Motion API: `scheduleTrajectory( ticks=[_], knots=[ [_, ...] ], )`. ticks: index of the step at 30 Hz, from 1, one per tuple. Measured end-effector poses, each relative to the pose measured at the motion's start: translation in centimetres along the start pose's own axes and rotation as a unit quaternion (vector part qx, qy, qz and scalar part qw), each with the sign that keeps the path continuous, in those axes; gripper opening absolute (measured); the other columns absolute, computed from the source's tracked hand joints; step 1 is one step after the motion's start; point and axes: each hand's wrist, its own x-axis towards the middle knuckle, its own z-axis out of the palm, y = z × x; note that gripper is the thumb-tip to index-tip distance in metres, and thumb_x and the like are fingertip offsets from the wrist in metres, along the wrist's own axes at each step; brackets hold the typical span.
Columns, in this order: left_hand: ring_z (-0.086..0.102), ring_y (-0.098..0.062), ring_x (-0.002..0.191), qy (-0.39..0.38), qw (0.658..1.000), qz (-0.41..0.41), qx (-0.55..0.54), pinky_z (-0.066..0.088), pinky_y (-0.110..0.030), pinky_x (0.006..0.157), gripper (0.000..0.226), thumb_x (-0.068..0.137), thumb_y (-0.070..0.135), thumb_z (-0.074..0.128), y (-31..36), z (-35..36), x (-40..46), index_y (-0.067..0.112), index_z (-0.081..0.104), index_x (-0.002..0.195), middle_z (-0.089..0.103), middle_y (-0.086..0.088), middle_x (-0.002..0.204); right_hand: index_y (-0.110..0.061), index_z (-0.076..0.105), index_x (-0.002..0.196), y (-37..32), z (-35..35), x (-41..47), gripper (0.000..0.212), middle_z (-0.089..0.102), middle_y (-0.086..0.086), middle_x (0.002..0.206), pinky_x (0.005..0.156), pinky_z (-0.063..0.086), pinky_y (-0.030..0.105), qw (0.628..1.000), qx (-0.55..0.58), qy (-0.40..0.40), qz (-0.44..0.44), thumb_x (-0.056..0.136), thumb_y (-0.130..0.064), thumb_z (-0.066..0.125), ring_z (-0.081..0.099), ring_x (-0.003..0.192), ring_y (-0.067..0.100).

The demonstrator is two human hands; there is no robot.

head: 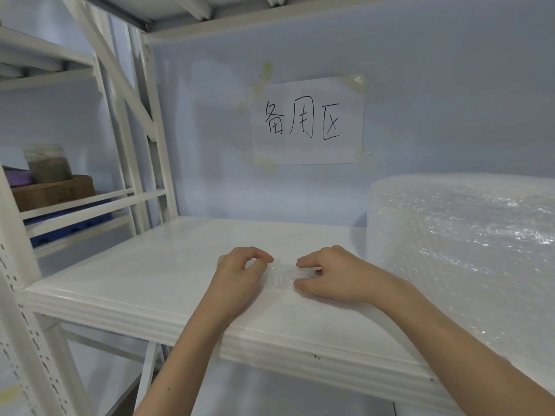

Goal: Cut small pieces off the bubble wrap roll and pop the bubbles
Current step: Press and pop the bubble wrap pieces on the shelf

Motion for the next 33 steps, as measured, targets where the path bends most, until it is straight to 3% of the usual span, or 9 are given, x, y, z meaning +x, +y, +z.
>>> scheduleTrajectory(
  ticks=[1,3,7,8,11,13,18,29,33],
  knots=[
    [0.049,-0.009,0.123,0.000,1.000,0.000,0.001,0.037,-0.026,0.097,0.028,0.092,0.017,0.050,0.0,0.0,0.0,0.030,0.073,0.087,0.062,0.017,0.114,-0.044,0.058,0.073,0.1,0.0,-0.1,0.009,0.054,-0.024,0.083,0.095,0.049,0.031,1.000,0.006,-0.001,-0.011,0.078,-0.051,0.055,0.055,0.082,-0.001],
    [0.049,-0.009,0.123,-0.001,1.000,-0.001,0.001,0.039,-0.028,0.100,0.028,0.092,0.019,0.050,-0.2,0.0,0.0,0.032,0.073,0.086,0.062,0.019,0.112,-0.028,0.071,0.109,-0.5,-0.5,-0.3,0.040,0.064,-0.019,0.119,0.104,0.045,0.034,1.000,0.009,0.012,-0.017,0.080,-0.051,0.056,0.057,0.113,0.005],
    [0.051,-0.009,0.121,0.007,1.000,0.000,0.003,0.041,-0.027,0.099,0.027,0.092,0.019,0.050,-0.1,0.0,0.0,0.031,0.074,0.086,0.063,0.019,0.111,-0.007,0.072,0.103,-0.8,-0.8,-0.4,0.036,0.066,-0.012,0.097,0.094,0.049,0.032,0.997,0.038,0.053,-0.031,0.088,-0.036,0.057,0.062,0.090,0.014],
    [0.052,-0.007,0.118,0.010,1.000,0.002,0.005,0.040,-0.020,0.093,0.027,0.093,0.018,0.050,0.1,0.0,-0.1,0.029,0.074,0.087,0.063,0.018,0.111,-0.007,0.069,0.083,-1.0,-0.9,-0.4,0.028,0.070,0.000,0.094,0.089,0.051,0.033,0.997,0.035,0.061,-0.038,0.088,-0.032,0.056,0.063,0.085,0.019],
    [0.054,0.000,0.107,0.024,1.000,0.008,0.017,0.034,-0.007,0.079,0.027,0.094,0.016,0.048,0.5,-0.1,-0.2,0.027,0.073,0.091,0.063,0.014,0.113,-0.010,0.074,0.102,-0.9,-1.1,-0.2,0.027,0.070,-0.001,0.104,0.086,0.052,0.028,0.996,0.016,0.082,-0.025,0.088,-0.021,0.053,0.064,0.091,0.013],
    [0.053,0.003,0.103,0.032,0.999,0.006,0.016,0.035,-0.007,0.078,0.027,0.094,0.015,0.048,0.5,-0.2,-0.2,0.025,0.072,0.093,0.063,0.013,0.113,-0.009,0.071,0.087,-0.4,-1.3,-0.1,0.019,0.069,-0.001,0.093,0.078,0.053,0.029,0.996,-0.008,0.091,-0.011,0.086,-0.015,0.053,0.063,0.084,0.016],
    [0.056,-0.004,0.107,0.051,0.999,-0.002,0.006,0.036,-0.009,0.077,0.027,0.093,0.013,0.048,0.4,-0.3,-0.2,0.024,0.072,0.093,0.065,0.012,0.112,0.002,0.060,0.075,0.8,-0.8,-0.2,0.020,0.065,0.009,0.079,0.057,0.043,0.033,0.997,-0.039,0.023,0.062,0.076,-0.018,0.057,0.050,0.060,0.021],
    [0.055,-0.009,0.108,0.061,0.998,-0.014,0.015,0.037,-0.022,0.086,0.026,0.094,0.013,0.047,0.3,-0.1,0.0,0.023,0.071,0.097,0.064,0.010,0.114,-0.005,0.066,0.070,0.1,-0.1,0.0,0.013,0.070,0.006,0.077,0.062,0.053,0.033,0.999,-0.002,0.024,0.038,0.076,-0.016,0.063,0.061,0.066,0.019],
    [0.053,-0.009,0.111,0.068,0.997,-0.023,-0.002,0.036,-0.024,0.086,0.024,0.094,0.015,0.047,0.1,-0.1,0.0,0.026,0.067,0.104,0.062,0.009,0.117,0.005,0.063,0.072,0.4,0.5,0.4,0.021,0.070,0.021,0.080,0.055,0.045,0.032,0.998,0.012,0.031,0.046,0.073,-0.016,0.061,0.052,0.058,0.019]
  ],
)
